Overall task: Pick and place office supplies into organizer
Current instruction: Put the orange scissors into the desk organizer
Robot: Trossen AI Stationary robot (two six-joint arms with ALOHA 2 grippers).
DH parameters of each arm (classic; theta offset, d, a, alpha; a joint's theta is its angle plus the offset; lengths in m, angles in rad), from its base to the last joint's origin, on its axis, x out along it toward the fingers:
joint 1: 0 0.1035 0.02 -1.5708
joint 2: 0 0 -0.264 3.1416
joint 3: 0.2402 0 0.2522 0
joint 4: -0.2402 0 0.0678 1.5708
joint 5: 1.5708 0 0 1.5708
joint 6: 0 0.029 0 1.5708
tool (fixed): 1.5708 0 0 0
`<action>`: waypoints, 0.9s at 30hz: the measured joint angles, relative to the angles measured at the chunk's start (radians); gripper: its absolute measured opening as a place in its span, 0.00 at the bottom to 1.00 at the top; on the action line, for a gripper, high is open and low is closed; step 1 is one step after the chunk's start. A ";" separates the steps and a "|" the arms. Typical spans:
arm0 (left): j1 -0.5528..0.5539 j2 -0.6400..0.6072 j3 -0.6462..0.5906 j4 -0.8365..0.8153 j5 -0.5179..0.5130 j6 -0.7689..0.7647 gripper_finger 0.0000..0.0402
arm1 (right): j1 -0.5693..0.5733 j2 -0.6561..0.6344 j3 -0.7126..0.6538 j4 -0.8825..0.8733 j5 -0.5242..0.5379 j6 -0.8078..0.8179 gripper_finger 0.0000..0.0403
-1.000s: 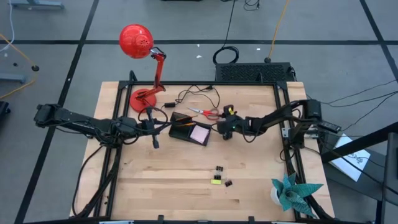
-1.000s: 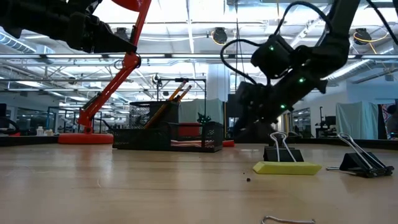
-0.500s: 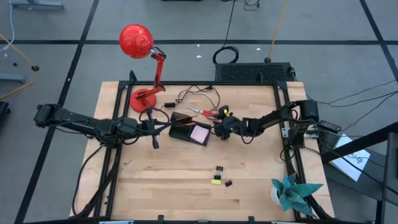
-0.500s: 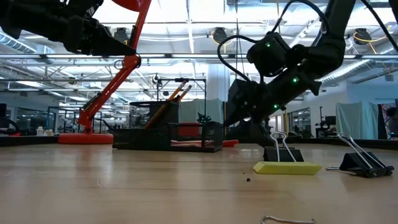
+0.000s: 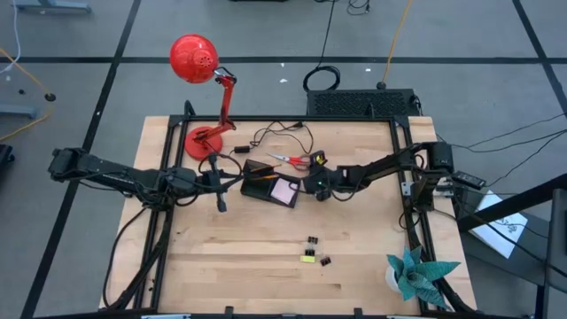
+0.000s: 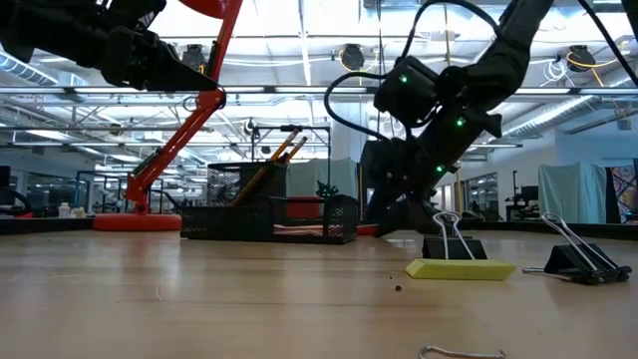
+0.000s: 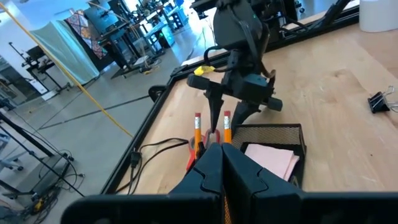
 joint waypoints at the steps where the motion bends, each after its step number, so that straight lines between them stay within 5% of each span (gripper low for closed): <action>1: 0.000 0.000 0.000 0.000 0.000 0.001 0.02 | 0.000 0.000 0.005 0.003 0.010 -0.010 0.40; 10: 0.000 0.000 0.000 -0.002 0.000 0.001 0.02 | -0.030 0.000 0.038 -0.008 0.030 -0.038 0.40; 27: 0.000 0.000 0.000 -0.008 0.000 0.002 0.02 | -0.068 -0.001 0.038 0.080 -0.123 -0.090 0.40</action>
